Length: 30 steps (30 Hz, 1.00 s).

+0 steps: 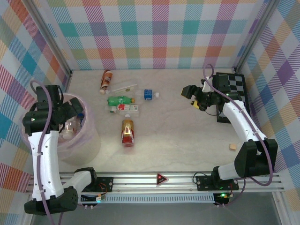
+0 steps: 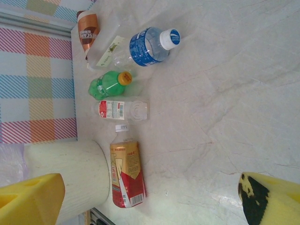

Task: Put the plastic bottles in the bin

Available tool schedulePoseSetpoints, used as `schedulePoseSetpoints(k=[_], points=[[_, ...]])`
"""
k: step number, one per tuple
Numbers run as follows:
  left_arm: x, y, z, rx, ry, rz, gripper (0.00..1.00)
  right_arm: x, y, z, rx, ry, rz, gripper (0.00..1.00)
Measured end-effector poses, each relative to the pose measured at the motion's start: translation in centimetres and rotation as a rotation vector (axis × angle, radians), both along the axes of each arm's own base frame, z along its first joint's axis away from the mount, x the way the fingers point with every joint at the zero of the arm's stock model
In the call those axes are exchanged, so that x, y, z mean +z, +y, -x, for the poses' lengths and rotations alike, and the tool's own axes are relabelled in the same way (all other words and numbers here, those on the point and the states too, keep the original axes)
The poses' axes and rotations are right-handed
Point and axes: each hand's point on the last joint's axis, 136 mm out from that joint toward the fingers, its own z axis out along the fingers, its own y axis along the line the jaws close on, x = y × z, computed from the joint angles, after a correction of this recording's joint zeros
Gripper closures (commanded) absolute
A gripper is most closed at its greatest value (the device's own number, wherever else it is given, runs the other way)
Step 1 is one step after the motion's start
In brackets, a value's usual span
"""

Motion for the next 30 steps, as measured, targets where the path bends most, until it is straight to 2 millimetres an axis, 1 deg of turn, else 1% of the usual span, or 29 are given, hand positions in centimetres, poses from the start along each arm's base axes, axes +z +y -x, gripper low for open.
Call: schedulePoseSetpoints(k=[3,5,7,8,9,11,13,14,17,19,20,22,23,25,28,30], points=[[3.5,0.0,0.0,-0.013,-0.066,-0.022,0.0,0.1,0.0,0.0,0.005,-0.006,0.001,0.04],[5.5,-0.2,0.1,-0.022,-0.111,-0.032,0.04,0.2,0.0,0.0,0.007,-0.01,0.002,0.05],[7.4,-1.2,0.0,-0.064,-0.155,-0.038,0.04,0.2,0.0,0.0,0.007,-0.008,0.003,0.04],[8.0,-2.0,-0.2,-0.095,-0.169,-0.041,0.04,0.2,0.0,0.0,0.006,-0.006,0.003,0.04],[8.5,-3.3,-0.5,-0.143,-0.175,-0.047,0.03,0.1,0.0,0.0,0.006,-0.004,0.004,0.04],[9.3,-6.3,-1.1,-0.259,-0.18,-0.07,0.03,0.1,0.0,0.1,0.005,0.0,0.005,0.04],[9.5,-9.6,-1.9,-0.363,-0.171,-0.093,0.02,0.1,0.0,0.1,0.004,0.001,0.007,0.04],[9.3,-10.8,-2.4,-0.396,-0.161,-0.105,0.02,0.1,-0.1,0.1,0.003,0.002,0.008,0.04],[7.7,-14.8,-4.2,-0.476,-0.106,-0.154,0.02,-0.2,-0.3,0.2,-0.005,0.011,0.02,0.04],[5.4,-18.1,-5.7,-0.526,-0.047,-0.182,0.02,-0.4,-0.4,0.3,-0.008,0.019,0.032,0.04],[4.2,-19.3,-6.1,-0.544,-0.022,-0.188,0.02,-0.4,-0.5,0.3,-0.008,0.021,0.035,0.04],[1.1,-21.8,-6.8,-0.58,0.037,-0.196,0.02,-0.5,-0.6,0.4,-0.007,0.023,0.044,0.04],[-0.5,-22.5,-6.8,-0.59,0.067,-0.195,0.03,-0.5,-0.6,0.4,-0.006,0.022,0.046,0.04],[-3.6,-23.3,-6.6,-0.596,0.123,-0.181,0.03,-0.5,-0.6,0.4,-0.004,0.02,0.048,0.04],[-7.3,-23.8,-6.3,-0.584,0.184,-0.156,0.03,-0.6,-0.6,0.4,-0.006,0.02,0.053,0.04],[-9.4,-24.0,-6.1,-0.573,0.215,-0.139,0.03,-0.6,-0.7,0.4,-0.006,0.02,0.055,0.04]])
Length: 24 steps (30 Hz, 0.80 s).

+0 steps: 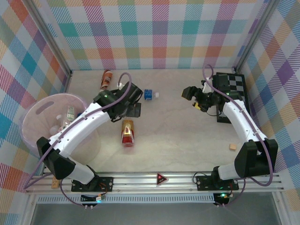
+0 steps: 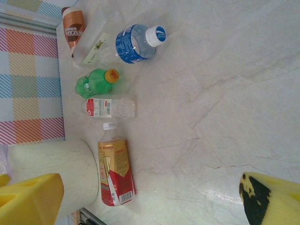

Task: Put the plastic bottles in the bin

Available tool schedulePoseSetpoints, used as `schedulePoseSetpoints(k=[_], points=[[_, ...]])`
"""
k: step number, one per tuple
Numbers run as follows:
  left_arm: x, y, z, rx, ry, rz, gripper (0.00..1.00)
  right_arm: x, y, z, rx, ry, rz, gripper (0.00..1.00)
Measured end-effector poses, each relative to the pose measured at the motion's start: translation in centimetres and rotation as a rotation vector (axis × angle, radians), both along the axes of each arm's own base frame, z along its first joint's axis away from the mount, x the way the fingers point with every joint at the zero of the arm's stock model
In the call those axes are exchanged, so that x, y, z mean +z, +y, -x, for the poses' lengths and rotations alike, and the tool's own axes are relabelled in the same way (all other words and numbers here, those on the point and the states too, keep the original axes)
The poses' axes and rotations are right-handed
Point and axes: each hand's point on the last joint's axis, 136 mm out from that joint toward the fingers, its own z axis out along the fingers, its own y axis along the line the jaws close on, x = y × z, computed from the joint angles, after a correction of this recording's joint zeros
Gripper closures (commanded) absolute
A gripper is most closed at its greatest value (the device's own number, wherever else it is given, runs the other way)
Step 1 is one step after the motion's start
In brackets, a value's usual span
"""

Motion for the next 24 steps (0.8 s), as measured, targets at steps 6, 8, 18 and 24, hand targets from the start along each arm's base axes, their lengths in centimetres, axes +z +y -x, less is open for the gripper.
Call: schedulePoseSetpoints(k=[6,8,18,24], points=[[-6.2,0.2,0.1,0.062,0.087,0.045,0.04,-0.2,-0.1,0.1,0.001,0.004,0.01,0.03],[-8.6,0.9,0.4,0.09,0.129,0.052,0.04,-0.3,-0.3,0.3,0.002,0.0,0.021,0.03],[-15.8,-0.1,0.1,0.129,0.252,0.093,0.04,-1.1,-0.4,1.0,0.006,0.017,0.03,0.03],[-17.8,0.1,0.4,0.165,0.274,0.103,0.07,-1.3,-0.5,1.0,0.011,0.011,0.044,0.02]])
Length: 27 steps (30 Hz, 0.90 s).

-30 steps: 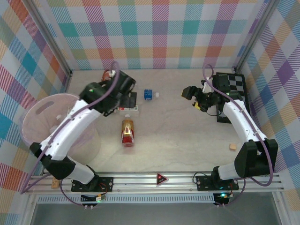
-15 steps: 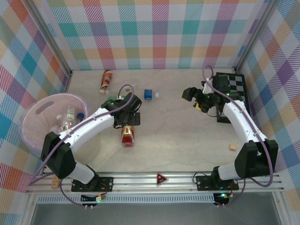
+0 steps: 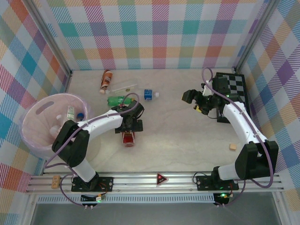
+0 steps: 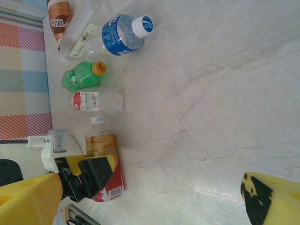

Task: Put the plastic bottles in the bin

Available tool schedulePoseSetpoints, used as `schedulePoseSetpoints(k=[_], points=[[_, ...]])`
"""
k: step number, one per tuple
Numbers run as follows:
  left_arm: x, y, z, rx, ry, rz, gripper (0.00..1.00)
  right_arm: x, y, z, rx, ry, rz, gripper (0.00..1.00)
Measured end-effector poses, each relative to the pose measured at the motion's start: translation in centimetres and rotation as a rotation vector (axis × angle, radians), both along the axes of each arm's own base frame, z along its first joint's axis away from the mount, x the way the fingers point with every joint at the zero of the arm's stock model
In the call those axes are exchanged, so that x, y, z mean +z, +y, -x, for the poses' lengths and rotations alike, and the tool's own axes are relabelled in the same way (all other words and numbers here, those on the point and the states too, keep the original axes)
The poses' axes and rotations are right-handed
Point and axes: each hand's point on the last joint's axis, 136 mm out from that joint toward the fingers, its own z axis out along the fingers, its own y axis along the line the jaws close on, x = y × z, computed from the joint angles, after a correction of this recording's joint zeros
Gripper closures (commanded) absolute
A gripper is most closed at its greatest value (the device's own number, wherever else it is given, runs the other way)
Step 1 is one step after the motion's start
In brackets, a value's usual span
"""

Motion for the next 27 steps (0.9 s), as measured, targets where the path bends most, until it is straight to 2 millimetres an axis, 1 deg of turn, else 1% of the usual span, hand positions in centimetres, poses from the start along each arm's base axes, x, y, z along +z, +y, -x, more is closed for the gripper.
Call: schedulePoseSetpoints(k=[5,8,9,20,22,24,26,27], points=[[-1.0,-0.1,-0.2,0.017,0.007,-0.001,0.2,-0.1,-0.1,0.1,0.003,0.0,0.007,0.02],[-1.5,-0.1,-0.1,0.025,0.017,-0.008,0.32,-0.1,-0.1,0.1,0.002,0.0,0.011,0.02],[-1.5,0.0,-0.2,0.028,0.015,-0.009,0.34,-0.2,-0.1,0.1,0.002,0.001,0.013,0.02],[-1.2,0.1,-0.1,0.027,0.02,-0.022,0.42,-0.3,-0.2,0.2,0.001,0.008,0.015,0.02],[-0.6,-0.2,-0.1,0.019,0.018,-0.021,0.43,-0.3,-0.2,0.2,0.001,0.008,0.015,0.02],[0.9,-0.9,-0.5,0.002,-0.002,-0.02,0.44,-0.3,-0.2,0.2,0.001,0.008,0.015,0.02],[3.0,-2.1,-1.2,-0.028,-0.032,-0.012,0.45,-0.3,-0.2,0.2,0.001,0.008,0.014,0.02],[4.6,-3.0,-1.7,-0.049,-0.053,0.002,0.47,-0.3,-0.2,0.2,0.001,0.008,0.014,0.02]])
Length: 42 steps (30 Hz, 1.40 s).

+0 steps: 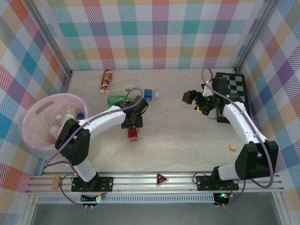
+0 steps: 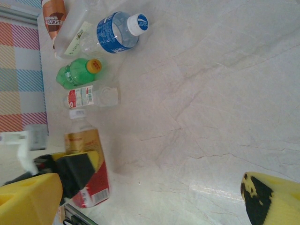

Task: Put the plastic bottles in the bin

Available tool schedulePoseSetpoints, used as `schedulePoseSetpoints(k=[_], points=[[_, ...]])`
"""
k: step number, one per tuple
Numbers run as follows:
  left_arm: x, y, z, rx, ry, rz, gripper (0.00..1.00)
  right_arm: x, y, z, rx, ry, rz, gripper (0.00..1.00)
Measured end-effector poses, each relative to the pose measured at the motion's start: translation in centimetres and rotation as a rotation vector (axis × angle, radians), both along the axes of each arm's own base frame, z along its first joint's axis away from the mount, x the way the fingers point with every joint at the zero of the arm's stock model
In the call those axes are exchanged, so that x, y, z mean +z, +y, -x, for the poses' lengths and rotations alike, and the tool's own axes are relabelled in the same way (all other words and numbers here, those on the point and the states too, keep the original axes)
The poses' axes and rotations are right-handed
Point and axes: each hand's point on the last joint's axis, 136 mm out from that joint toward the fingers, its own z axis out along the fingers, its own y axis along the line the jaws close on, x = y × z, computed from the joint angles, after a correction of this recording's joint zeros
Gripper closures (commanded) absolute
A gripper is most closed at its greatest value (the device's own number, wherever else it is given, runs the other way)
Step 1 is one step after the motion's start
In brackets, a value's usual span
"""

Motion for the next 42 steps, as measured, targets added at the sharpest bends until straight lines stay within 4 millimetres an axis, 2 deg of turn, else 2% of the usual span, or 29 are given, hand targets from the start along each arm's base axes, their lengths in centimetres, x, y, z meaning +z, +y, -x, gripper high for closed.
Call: schedulePoseSetpoints(k=[3,7,10,13,19,23,27,32,35,39,42], points=[[5.0,-2.0,-1.5,-0.054,-0.072,0.041,0.55,0.0,0.0,0.0,0.0,0.001,0.0,0.02],[11.6,-3.4,-3.1,-0.117,-0.17,0.079,0.62,-0.1,0.0,0.0,0.0,0.002,0.0,0.02],[14.9,-3.4,-3.6,-0.151,-0.208,0.063,0.65,-0.6,0.0,0.2,0.0,0.014,0.002,0.02],[17.0,-3.0,-3.8,-0.179,-0.23,0.028,0.7,-0.6,0.0,0.3,0.0,0.016,0.002,0.02],[21.3,-0.3,-3.8,-0.183,-0.282,-0.042,0.76,-0.6,0.0,0.3,0.0,0.016,0.002,0.02],[23.6,3.7,-3.7,-0.116,-0.311,-0.083,0.8,-0.6,0.0,0.3,0.0,0.016,0.002,0.02],[26.0,8.6,-2.5,-0.018,-0.348,-0.108,0.83,-0.6,0.0,0.3,0.0,0.016,0.002,0.02],[30.3,14.7,1.2,0.112,-0.452,-0.094,0.85,-0.6,0.0,0.2,0.001,0.014,0.001,0.02],[32.0,17.8,4.0,0.187,-0.5,-0.087,0.85,-0.6,0.0,0.3,0.003,0.014,-0.003,0.02],[32.5,21.6,7.1,0.297,-0.516,-0.102,0.85,-0.5,0.2,0.2,0.009,0.013,-0.011,0.02],[30.6,23.4,8.8,0.358,-0.468,-0.115,0.85,-0.5,0.3,0.1,0.012,0.011,-0.016,0.02]])
